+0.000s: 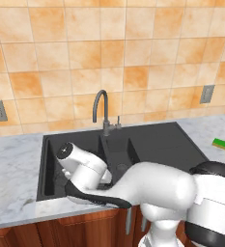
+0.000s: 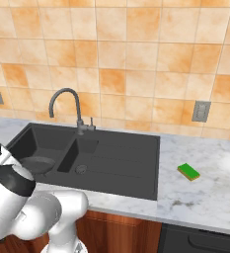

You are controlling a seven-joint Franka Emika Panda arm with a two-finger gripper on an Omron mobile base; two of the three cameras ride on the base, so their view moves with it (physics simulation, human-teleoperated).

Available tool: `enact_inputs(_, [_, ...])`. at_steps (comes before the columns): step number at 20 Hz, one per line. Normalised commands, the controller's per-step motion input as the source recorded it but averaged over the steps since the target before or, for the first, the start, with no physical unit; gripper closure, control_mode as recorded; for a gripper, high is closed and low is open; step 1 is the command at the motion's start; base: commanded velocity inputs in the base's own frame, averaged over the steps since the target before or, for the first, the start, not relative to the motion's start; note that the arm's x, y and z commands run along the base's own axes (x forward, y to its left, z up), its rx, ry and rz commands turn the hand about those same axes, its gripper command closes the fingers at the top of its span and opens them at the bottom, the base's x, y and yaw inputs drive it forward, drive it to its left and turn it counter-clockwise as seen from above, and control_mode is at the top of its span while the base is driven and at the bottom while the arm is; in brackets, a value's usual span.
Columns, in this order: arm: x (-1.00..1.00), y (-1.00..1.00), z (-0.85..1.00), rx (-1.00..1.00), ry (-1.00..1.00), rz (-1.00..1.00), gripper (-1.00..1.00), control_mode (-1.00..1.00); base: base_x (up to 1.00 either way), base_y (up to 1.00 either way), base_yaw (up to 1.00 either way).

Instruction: Pick the pan and sponge and place them into the sink. Then turn on the water.

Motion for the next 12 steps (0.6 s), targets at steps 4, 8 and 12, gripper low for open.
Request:
enact_inputs(4, [-0.19, -0.53, 0.69, -0.01, -0.03, 0.00, -1.00, -1.00, 0.00, 0.00, 0.00])
enact_inputs(8, [-0.35, -0.57, 0.55, 0.02, 0.00, 0.06, -1.00, -1.00, 0.00, 0.00, 0.00])
enact_inputs(12, [-0.59, -0.54, 0.36, 0.05, 0.00, 0.15, -1.00, -1.00, 0.00, 0.00, 0.00])
